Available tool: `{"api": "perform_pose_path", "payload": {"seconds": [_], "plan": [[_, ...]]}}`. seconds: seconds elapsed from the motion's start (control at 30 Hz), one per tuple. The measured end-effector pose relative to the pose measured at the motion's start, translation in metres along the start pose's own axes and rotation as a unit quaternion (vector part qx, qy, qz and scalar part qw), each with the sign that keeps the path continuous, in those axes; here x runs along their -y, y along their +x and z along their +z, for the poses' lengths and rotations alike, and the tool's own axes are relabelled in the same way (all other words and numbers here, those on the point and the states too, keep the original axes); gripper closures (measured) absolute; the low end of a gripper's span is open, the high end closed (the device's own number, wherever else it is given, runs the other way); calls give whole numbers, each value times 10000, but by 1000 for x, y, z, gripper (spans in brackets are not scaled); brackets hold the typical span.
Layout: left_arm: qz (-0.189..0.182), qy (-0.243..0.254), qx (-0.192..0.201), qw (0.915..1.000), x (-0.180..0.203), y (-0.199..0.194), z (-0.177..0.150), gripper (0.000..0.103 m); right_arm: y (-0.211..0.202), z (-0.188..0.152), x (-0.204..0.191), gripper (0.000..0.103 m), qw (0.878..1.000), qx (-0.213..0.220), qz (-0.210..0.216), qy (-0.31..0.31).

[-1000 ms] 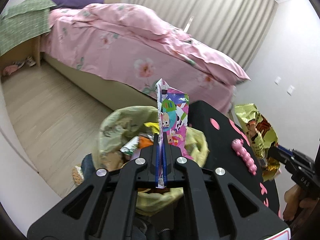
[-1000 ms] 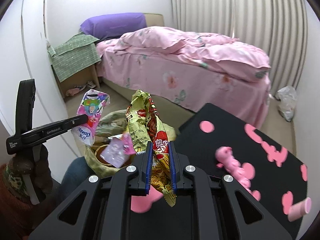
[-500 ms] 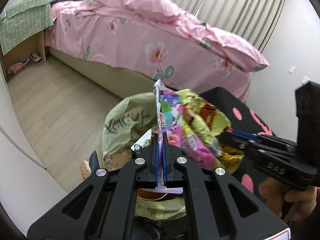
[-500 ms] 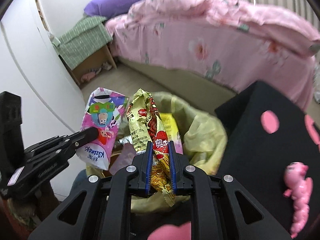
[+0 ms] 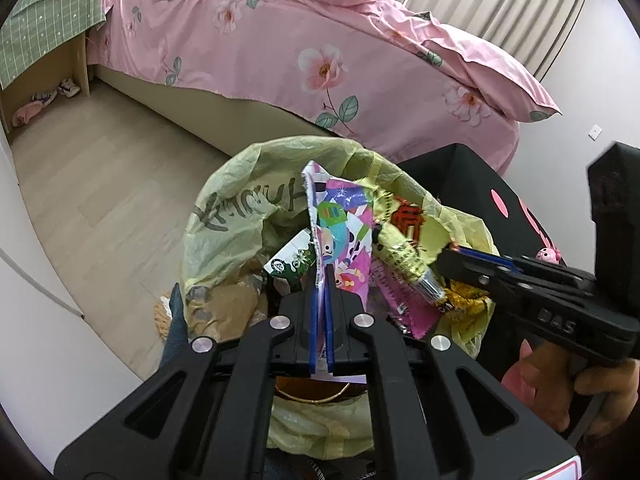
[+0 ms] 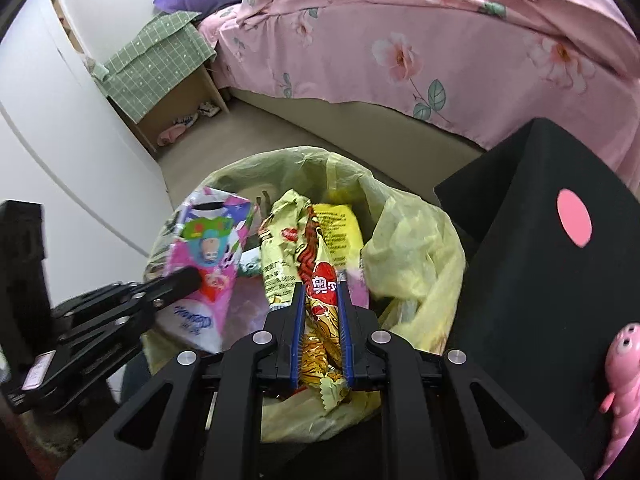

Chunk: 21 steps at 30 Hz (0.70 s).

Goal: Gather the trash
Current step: 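Carry the Kleenex packet and gold snack bag over the yellow-green trash bag, then open both tools to drop the packet and snack bag into the bag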

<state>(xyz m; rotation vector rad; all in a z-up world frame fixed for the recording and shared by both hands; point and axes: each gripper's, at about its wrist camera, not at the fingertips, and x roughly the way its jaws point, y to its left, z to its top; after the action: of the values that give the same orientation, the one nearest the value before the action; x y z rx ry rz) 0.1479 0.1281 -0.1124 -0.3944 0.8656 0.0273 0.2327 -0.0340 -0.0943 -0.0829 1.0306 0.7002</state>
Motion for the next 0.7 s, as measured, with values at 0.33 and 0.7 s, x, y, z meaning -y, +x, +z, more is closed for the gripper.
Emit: {"api": "perform_pose_path", "payload": {"seconds": [0.33,0.7], "plan": [[34,-94,4,9999,-6,-1,-1,101,11,2,1,88,9992,50,234,327],[46,-59,21,10000,-4,-11,1,101,-5,-1,10,87,9992,322,-89,236]]}}
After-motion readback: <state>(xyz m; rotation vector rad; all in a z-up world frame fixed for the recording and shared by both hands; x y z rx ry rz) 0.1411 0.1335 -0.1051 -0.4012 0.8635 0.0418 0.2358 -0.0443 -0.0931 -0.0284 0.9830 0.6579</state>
